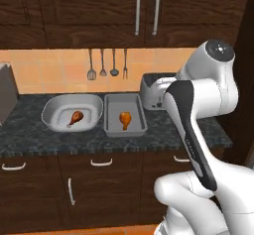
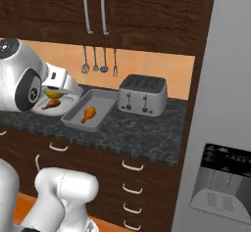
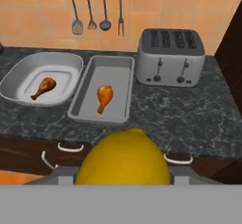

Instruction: Place one lemon and one chicken drumstick in each tupperware on the nearby counter, to pack two identical lunches.

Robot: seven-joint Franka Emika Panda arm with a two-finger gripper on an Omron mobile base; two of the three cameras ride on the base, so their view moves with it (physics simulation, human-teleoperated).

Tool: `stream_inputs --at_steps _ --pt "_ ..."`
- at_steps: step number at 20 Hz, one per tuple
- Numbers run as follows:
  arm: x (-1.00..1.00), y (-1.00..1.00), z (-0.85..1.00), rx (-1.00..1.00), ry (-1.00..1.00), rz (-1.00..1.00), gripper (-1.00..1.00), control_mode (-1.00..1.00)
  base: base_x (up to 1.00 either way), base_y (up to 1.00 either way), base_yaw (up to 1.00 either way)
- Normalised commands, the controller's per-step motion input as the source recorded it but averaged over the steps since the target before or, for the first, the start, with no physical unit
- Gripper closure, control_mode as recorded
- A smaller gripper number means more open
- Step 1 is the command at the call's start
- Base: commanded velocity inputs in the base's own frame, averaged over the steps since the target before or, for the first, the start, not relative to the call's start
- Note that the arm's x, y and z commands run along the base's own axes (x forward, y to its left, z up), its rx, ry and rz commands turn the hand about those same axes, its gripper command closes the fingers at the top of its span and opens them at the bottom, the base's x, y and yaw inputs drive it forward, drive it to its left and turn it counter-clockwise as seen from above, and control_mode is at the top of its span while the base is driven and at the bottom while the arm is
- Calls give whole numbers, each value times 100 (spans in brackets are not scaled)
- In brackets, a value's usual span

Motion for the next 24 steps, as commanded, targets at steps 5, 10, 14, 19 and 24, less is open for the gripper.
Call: stream_inputs --at_steps 5,10,14,19,24 --pt "0 0 0 0 0 0 100 100 37 26 -21" --pt "0 0 0 0 0 0 100 100 -11 83 -9" --pt "0 0 0 0 0 0 100 100 16 13 -2" --pt "0 0 0 0 0 0 100 100 93 -3 -1" --pt "21 -5 -40 0 6 0 100 -100 39 0 0"
